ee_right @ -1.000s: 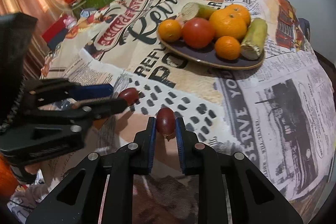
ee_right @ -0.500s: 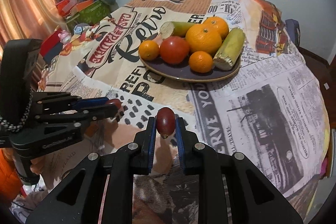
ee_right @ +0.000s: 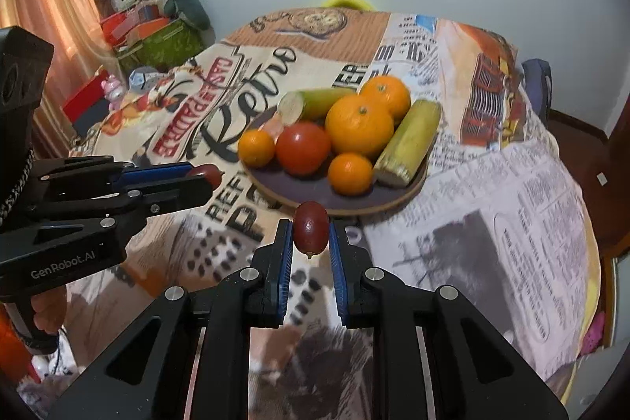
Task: Organize fruits
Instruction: 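Carry both red dates to the plate and release them by the tomato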
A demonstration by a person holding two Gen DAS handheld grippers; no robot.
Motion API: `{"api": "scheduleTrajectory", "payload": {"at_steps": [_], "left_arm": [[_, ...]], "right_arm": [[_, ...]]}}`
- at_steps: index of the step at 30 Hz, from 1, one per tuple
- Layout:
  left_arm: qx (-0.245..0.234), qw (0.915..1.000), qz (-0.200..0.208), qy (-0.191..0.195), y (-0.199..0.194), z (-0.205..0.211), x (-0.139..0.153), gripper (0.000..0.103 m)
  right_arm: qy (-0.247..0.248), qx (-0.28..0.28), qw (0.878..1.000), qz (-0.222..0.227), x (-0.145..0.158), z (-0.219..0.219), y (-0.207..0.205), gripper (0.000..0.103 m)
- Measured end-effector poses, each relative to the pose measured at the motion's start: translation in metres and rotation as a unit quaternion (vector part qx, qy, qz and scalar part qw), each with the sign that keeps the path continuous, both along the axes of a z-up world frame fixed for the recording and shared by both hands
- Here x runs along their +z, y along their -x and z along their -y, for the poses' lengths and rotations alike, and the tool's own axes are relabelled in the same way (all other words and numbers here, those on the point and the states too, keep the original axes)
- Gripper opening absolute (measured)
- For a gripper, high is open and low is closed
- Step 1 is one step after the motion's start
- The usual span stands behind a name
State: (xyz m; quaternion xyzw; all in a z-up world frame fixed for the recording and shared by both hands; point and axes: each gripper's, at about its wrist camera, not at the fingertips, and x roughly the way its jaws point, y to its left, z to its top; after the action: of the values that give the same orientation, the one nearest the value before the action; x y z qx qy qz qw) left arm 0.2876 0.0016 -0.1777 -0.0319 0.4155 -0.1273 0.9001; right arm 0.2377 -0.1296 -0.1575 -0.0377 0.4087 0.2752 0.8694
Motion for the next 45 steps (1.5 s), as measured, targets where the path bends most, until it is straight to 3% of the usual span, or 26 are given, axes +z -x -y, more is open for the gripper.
{"api": "scheduleTrajectory", "payload": {"at_steps": [23,29,33,40,45], "left_arm": [[-0.010,0.9998,-0.011,-0.015,-0.047,0.015,-0.024,0.019],[-0.015,0.9994,-0.031,0.002,-0.052,0.015,-0.030,0.021],[-0.011,0.9995,-0.030,0.001,-0.050,0.014,-0.029,0.021],[0.001,0.9999,-0.011,-0.004,-0.040,0.010,-0.015,0.021],[0.016,0.9993,0.031,-0.010,-0.018,0.006,0.018,0.021]], "right_arm": [[-0.007,0.012,1.000,-0.022,-0.028,-0.005,-0.037,0.017],[-0.010,0.001,0.999,-0.031,-0.031,-0.002,-0.042,0.017],[-0.020,-0.006,0.999,-0.041,-0.032,0.003,-0.045,0.026],[-0.020,-0.017,0.999,-0.023,-0.020,0.008,-0.038,0.030],[-0.020,-0.028,0.999,0.019,0.016,0.015,-0.018,0.030]]}}
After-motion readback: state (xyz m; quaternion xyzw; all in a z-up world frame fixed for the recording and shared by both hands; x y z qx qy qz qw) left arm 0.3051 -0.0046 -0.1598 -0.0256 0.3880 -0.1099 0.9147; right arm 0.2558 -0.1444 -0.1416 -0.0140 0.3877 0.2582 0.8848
